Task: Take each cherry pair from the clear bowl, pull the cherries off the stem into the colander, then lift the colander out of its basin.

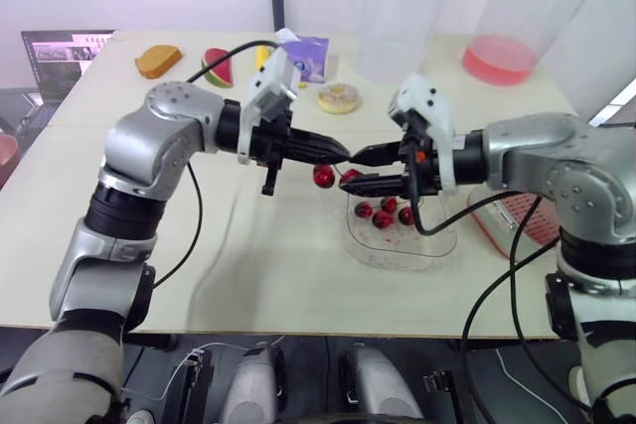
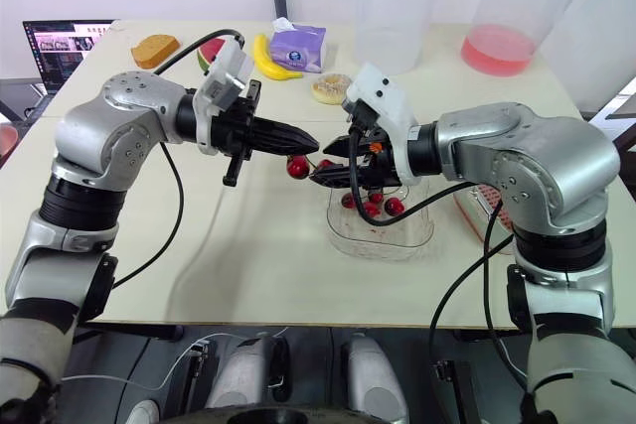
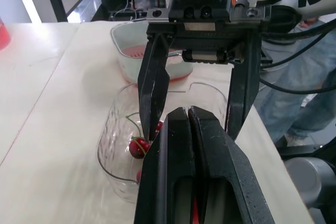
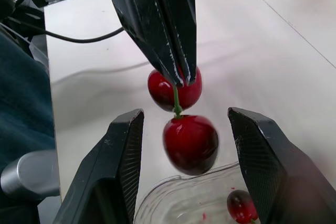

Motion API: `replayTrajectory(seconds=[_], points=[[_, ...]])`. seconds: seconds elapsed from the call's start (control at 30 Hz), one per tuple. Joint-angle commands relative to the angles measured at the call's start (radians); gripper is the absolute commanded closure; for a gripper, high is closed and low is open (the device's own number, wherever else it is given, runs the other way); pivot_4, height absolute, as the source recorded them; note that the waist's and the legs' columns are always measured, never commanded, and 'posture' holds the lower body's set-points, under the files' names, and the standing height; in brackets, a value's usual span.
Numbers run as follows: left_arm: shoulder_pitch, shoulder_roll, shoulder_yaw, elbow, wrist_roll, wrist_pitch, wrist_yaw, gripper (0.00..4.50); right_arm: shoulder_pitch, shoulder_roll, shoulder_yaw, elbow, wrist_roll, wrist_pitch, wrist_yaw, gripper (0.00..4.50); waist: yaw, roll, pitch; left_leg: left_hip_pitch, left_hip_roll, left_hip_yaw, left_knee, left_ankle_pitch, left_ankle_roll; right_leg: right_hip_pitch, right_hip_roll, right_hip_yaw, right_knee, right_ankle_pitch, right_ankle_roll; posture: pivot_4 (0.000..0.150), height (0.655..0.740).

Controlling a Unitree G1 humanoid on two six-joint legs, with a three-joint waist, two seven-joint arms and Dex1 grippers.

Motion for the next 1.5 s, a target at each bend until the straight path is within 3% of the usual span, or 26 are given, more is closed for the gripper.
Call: replayTrajectory(seconds=[0.03, 0.87, 1.07, 1.5], points=[[-0.012, 0.002, 0.035, -0.014, -0.002, -0.018, 0.000, 4.50, 0.008, -0.020, 0.005, -0.014, 0.006, -0.034, -0.002, 1.77, 0.000, 0.000, 0.000, 0.000, 0.000, 0.000, 0.000, 0.000, 0.000, 0.000, 0.000, 0.000, 0.000, 0.000, 0.000, 0.150, 0.7400], [-0.019, -0.004, 0.025, -0.016, 0.002, -0.007, 0.015, 4.50, -0.004, -0.003, -0.009, 0.005, 0.070, -0.042, -0.055, 1.77, 0.000, 0.000, 0.000, 0.000, 0.000, 0.000, 0.000, 0.000, 0.000, 0.000, 0.000, 0.000, 0.000, 0.000, 0.000, 0.150, 0.7400], [-0.021, -0.007, 0.024, -0.019, 0.002, -0.003, 0.021, 4.50, -0.008, 0.000, -0.009, 0.009, 0.078, -0.042, -0.064, 3.82, 0.000, 0.000, 0.000, 0.000, 0.000, 0.000, 0.000, 0.000, 0.000, 0.000, 0.000, 0.000, 0.000, 0.000, 0.000, 0.150, 0.7400], [-0.033, -0.017, 0.031, -0.013, 0.001, -0.001, 0.036, 4.50, 0.063, -0.086, 0.071, -0.019, 0.036, -0.068, -0.052, 3.82, 0.001, 0.000, 0.000, 0.000, 0.000, 0.000, 0.000, 0.000, 0.000, 0.000, 0.000, 0.000, -0.001, 0.000, 0.000, 0.150, 0.7400]])
